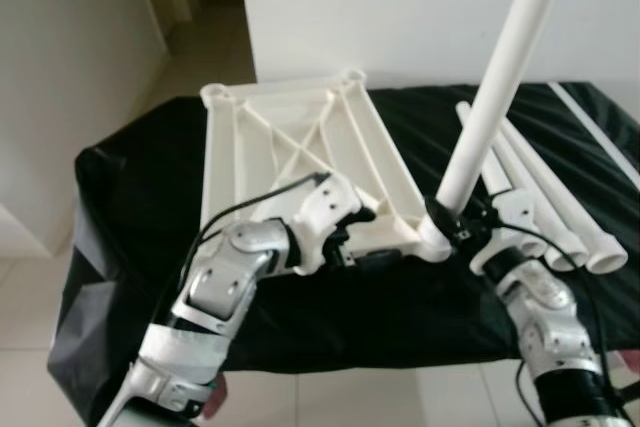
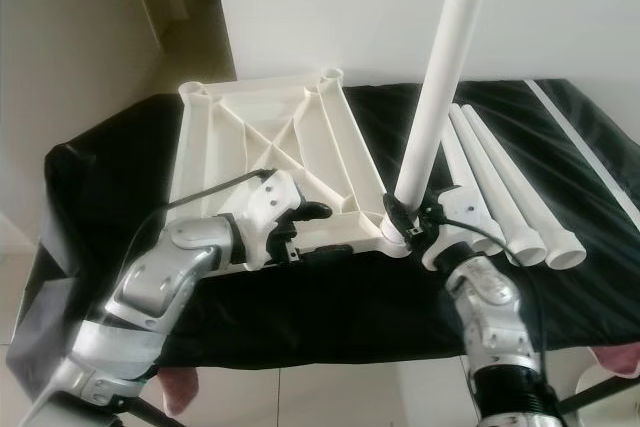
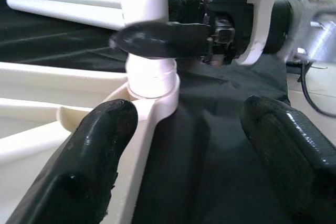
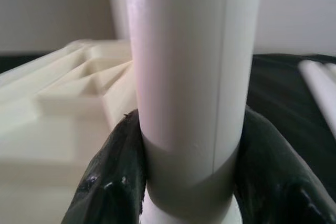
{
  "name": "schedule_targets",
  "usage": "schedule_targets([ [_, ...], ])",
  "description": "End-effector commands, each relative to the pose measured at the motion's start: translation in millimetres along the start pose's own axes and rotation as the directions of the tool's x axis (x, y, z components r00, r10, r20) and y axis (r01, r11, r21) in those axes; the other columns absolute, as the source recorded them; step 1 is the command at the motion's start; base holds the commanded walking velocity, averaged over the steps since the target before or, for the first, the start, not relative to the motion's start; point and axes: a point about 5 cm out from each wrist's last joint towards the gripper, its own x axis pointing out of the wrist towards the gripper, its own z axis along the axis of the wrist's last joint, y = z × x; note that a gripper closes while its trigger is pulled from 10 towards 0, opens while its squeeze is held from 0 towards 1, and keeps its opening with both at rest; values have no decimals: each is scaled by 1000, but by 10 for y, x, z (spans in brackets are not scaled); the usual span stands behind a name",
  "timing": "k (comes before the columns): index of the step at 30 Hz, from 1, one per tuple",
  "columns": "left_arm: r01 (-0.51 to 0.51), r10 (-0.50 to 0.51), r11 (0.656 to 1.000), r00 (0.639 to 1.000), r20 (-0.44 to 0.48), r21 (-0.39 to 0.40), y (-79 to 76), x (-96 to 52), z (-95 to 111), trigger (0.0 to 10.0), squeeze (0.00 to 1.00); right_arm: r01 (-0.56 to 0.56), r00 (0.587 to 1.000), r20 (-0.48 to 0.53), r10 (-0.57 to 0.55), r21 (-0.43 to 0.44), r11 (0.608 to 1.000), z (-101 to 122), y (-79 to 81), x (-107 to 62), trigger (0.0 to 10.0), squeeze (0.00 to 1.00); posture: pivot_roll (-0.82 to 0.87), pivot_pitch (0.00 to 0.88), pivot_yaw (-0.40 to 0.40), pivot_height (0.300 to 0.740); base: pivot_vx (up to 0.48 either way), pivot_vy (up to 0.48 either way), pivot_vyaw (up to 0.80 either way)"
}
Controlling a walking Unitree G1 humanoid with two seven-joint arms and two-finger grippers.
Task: Building children table
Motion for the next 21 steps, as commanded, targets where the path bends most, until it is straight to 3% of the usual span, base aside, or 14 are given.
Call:
schedule_targets([
  [1,-74,73,997,997,-20,-4,13,-16,-46,10000,0,75,991,-114,-68,60,995,-232,78,-72,10000,0,14,0,49,740,0,0,0],
  [2,-74,73,997,997,-20,-4,13,-16,-46,10000,0,75,991,-114,-68,60,995,-232,78,-72,10000,0,14,0,49,740,0,0,0],
  [4,-75,75,997,997,-13,4,1,12,-47,10000,0,244,967,-95,-238,67,967,-207,184,-50,10000,0,11,0,42,740,0,0,0],
  [6,-76,76,997,997,-11,9,2,18,-45,10000,0,283,956,-98,-276,70,957,-206,195,-48,10000,0,11,0,42,740,0,0,0],
  [8,-122,122,992,992,-18,30,79,43,-53,10000,0,413,905,-118,-409,14,911,-228,212,-38,10000,0,3,0,32,740,0,0,0],
  [11,-147,148,988,989,-23,38,118,49,-55,10000,0,462,881,-124,-457,10,887,-236,226,-38,10000,0,3,0,32,740,0,0,0],
  [13,-208,208,978,978,-4,2,210,65,-20,10000,0,531,839,-150,-522,19,847,-267,268,-34,10000,0,2,0,25,740,0,0,0],
  [17,-237,237,971,971,8,-23,232,78,-1,10000,0,524,846,-133,-516,29,851,-232,319,-16,10000,0,0,0,25,740,0,0,0],
  [21,-246,246,969,969,-8,5,210,82,-25,10000,0,519,850,-117,-513,24,855,-205,337,-32,10000,0,0,0,27,740,0,0,0],
])
